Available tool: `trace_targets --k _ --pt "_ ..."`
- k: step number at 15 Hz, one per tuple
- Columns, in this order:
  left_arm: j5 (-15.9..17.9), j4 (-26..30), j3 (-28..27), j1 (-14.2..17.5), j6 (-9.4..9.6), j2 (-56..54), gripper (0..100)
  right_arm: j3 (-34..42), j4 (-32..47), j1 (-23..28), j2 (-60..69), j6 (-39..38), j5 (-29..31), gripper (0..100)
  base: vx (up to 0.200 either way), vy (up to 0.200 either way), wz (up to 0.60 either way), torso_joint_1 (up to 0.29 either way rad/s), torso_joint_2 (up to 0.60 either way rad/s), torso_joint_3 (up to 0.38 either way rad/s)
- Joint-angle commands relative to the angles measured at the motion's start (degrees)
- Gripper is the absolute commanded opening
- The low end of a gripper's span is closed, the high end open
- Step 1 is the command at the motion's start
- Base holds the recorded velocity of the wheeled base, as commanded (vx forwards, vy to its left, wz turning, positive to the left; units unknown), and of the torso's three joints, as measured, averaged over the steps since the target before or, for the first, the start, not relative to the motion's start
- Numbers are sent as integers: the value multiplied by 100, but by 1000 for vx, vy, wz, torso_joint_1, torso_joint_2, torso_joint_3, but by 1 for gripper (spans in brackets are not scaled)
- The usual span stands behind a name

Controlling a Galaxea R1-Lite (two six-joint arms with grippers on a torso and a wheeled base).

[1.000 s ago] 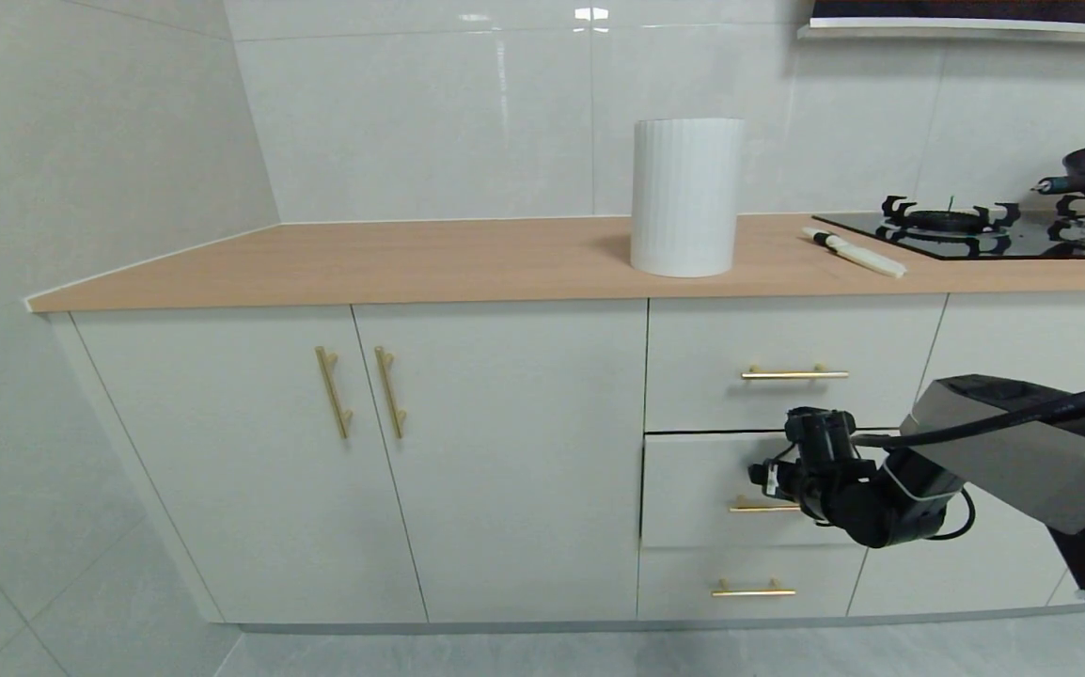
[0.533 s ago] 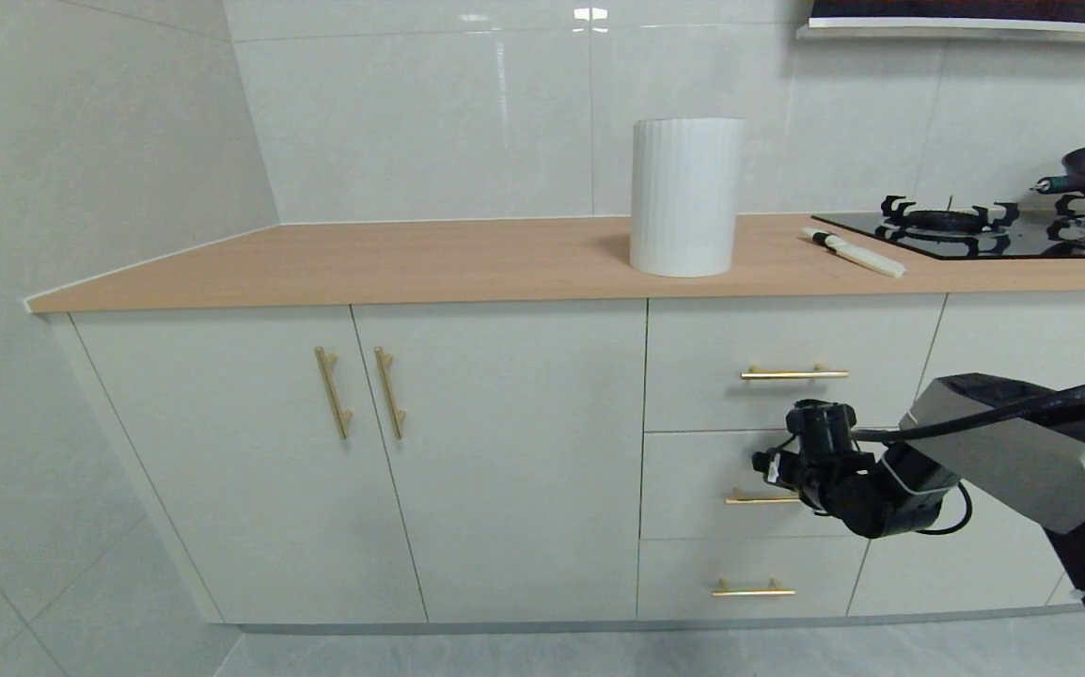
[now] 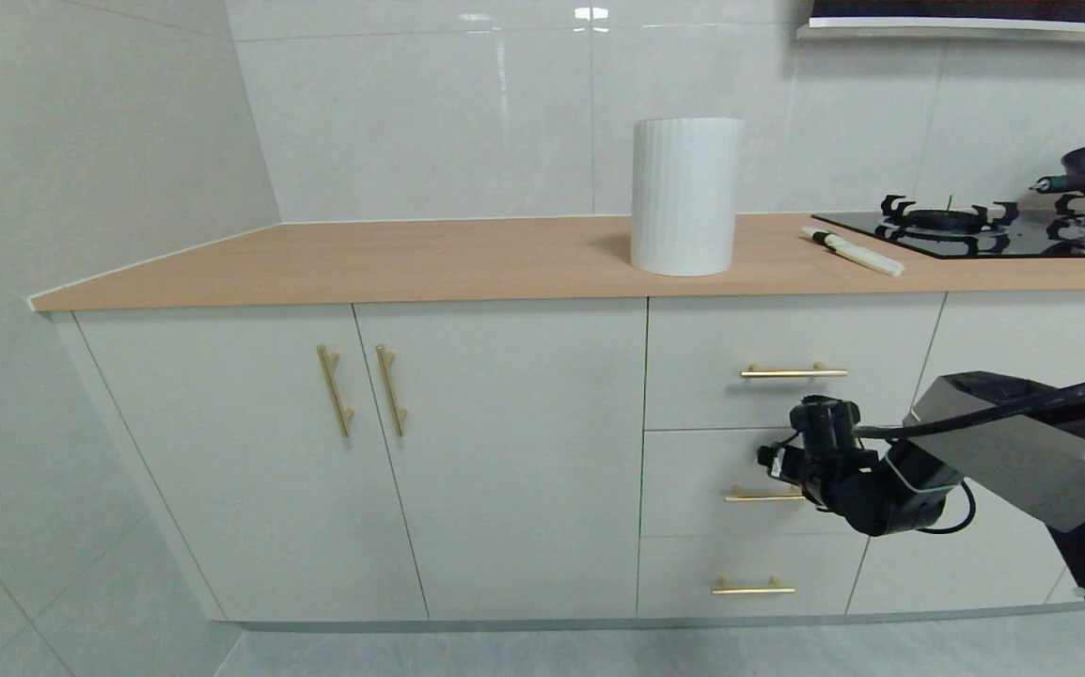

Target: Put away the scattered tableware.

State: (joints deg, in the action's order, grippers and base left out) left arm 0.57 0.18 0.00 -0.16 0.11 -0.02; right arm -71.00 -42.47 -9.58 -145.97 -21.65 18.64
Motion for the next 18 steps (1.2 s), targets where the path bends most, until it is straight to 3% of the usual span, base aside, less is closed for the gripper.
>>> trace_targets --k 1,3,6,10,11,13,18 --pt "4 -1 0 7 7 2 100 1123 99 -61 1097 47 -247 100 0 0 0 0 0 0" --pt "-5 -1 0 -2 7 2 100 2257 81 -123 2231 64 -581 100 0 0 0 0 0 0" --pt "4 -1 0 -2 -2 2 100 3611 72 -123 4120 284 -537 100 0 0 0 0 0 0" --pt "4 -1 0 -2 -2 2 100 4920 81 -123 6713 671 -106 100 0 0 0 0 0 0" --pt "-5 -1 0 -2 -2 2 100 5430 108 -79 8005 996 52 100 0 0 0 0 0 0" --pt "4 -1 0 -2 -2 2 100 5887 301 -26 9306 1418 52 100 0 0 0 0 0 0" --pt "4 -1 0 -2 -2 2 100 5694 2920 167 12198 2279 228 100 0 0 0 0 0 0"
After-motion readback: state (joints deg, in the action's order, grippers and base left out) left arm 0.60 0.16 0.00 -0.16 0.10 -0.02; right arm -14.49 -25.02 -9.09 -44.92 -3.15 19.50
